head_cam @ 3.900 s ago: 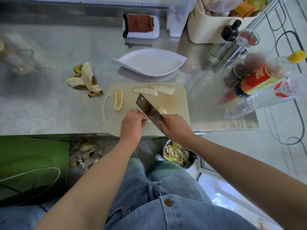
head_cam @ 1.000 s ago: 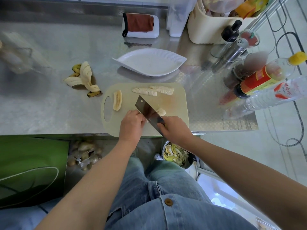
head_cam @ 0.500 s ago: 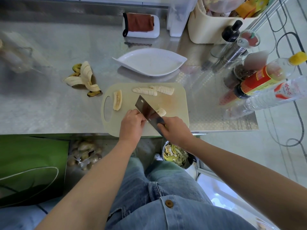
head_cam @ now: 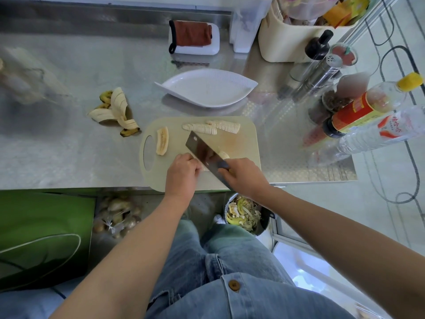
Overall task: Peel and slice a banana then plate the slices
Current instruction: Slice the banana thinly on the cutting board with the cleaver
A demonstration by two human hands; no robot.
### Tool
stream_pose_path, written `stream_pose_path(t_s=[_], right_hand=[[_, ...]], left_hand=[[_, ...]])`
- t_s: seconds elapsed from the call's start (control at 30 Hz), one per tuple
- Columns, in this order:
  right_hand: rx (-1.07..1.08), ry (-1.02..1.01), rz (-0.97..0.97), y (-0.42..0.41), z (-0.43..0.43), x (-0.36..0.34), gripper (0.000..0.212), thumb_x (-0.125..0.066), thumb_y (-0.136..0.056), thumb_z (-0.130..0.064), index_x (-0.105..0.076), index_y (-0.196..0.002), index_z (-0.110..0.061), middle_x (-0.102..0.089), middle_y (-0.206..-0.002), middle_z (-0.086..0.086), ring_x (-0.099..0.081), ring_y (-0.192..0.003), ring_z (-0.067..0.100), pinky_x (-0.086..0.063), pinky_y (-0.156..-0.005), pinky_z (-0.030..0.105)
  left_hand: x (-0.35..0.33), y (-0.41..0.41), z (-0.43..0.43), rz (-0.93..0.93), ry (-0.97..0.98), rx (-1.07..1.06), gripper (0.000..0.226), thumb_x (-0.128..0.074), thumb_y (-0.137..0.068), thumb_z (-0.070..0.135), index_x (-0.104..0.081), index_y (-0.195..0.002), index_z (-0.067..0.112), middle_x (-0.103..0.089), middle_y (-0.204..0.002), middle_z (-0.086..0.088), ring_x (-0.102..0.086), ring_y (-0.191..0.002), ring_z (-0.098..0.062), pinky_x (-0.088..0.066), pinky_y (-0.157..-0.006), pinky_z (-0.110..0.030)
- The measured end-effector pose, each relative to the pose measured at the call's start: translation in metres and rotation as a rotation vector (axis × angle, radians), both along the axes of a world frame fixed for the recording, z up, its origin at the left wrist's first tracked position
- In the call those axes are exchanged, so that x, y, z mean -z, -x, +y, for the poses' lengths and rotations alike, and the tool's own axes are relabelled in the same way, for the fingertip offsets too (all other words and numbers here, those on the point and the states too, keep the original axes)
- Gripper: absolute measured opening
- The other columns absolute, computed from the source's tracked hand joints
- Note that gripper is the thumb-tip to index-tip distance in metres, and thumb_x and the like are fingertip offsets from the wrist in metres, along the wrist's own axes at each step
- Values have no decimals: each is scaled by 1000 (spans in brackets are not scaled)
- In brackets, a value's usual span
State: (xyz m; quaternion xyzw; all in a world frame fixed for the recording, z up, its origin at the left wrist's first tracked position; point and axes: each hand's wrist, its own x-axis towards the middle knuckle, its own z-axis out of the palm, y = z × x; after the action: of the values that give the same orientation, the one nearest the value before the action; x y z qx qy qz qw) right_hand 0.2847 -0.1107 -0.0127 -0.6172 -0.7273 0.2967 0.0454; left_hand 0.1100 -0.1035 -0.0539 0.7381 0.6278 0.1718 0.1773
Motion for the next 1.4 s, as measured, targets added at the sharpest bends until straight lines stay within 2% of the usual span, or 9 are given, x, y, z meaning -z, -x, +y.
stream_pose_path(t_s=[0.07, 0.17, 0.27, 0.4, 0.6, 0.73, 0.9, 1.07, 1.4], right_hand=[[52, -6, 90, -9, 7, -7, 20, -51, -92, -29, -67, -87, -19, -65, -69, 3, -57, -62, 22, -44, -56, 33], [54, 20, 53, -26, 19, -17, 29, -55, -92, -29, -50, -64, -29, -50, -61, -6, -49, -61, 17, -37, -57, 31], [-21, 43, -2, -45, 25, -16, 23, -58, -92, -33, -59, -74, -18, -51, -67, -4, -50, -65, 19, -36, -58, 31], [-70, 36, 11, -60, 24, -12, 24, -63, -89, -36, -71, -88, -14, -45, -64, -13, -46, -63, 13, -29, -53, 24], [-240, 1, -83, -71, 25, -13, 27, -62, -87, -43, -74, -102, -23, -55, -77, -9, -50, -69, 11, -31, -54, 22], [-316, -5, -140, -70, 28, -15, 27, -61, -87, -45, -74, -104, -27, -60, -83, -6, -53, -74, 14, -34, -58, 27], [-350, -40, -251, -60, 37, -13, 30, -57, -89, -48, -72, -105, -28, -55, -85, -7, -52, -77, 14, -32, -57, 27], [-274, -127, -274, -54, 47, -10, 32, -56, -90, -47, -71, -105, -24, -55, -88, -5, -53, -84, 15, -31, -59, 26], [-119, -232, -284, -40, 60, -4, 29, -54, -93, -40, -72, -101, -18, -60, -91, 4, -56, -89, 23, -32, -58, 29]], left_hand=[[-1, 2, 1, 8, -1, 19, 8, -72, -72, -2, -71, -68, 4, -63, -74, -10, -55, -71, -27, -49, -56, -37], [-3, 3, 0, 43, -5, 39, 4, -74, -74, 2, -71, -74, 4, -64, -79, -10, -56, -75, -26, -48, -58, -35], [-3, 4, -2, 42, -8, 39, 8, -75, -75, 3, -68, -75, 7, -61, -81, -7, -54, -77, -22, -50, -61, -32], [-7, 8, -3, 37, 7, 13, 15, -73, -76, 3, -62, -83, 11, -57, -89, -4, -51, -83, -18, -51, -69, -30], [-11, 15, -2, 72, 45, -58, 23, -70, -81, 10, -57, -100, 15, -54, -105, -2, -50, -97, -16, -47, -82, -24], [-9, 18, 1, 87, 72, -68, 31, -67, -85, 11, -58, -114, 13, -55, -120, -4, -50, -112, -19, -47, -92, -29], [-5, 21, 4, 125, 143, -11, 46, -59, -92, 17, -50, -136, 12, -43, -147, -1, -32, -139, -21, -31, -112, -36], [-4, 28, 8, 99, 171, -23, 52, -65, -89, 22, -49, -137, 13, -47, -144, -1, -37, -135, -19, -32, -113, -35], [-14, 31, 13, 128, 179, -16, 49, -67, -86, 31, -50, -127, 10, -49, -127, -5, -45, -118, -20, -42, -95, -30]])
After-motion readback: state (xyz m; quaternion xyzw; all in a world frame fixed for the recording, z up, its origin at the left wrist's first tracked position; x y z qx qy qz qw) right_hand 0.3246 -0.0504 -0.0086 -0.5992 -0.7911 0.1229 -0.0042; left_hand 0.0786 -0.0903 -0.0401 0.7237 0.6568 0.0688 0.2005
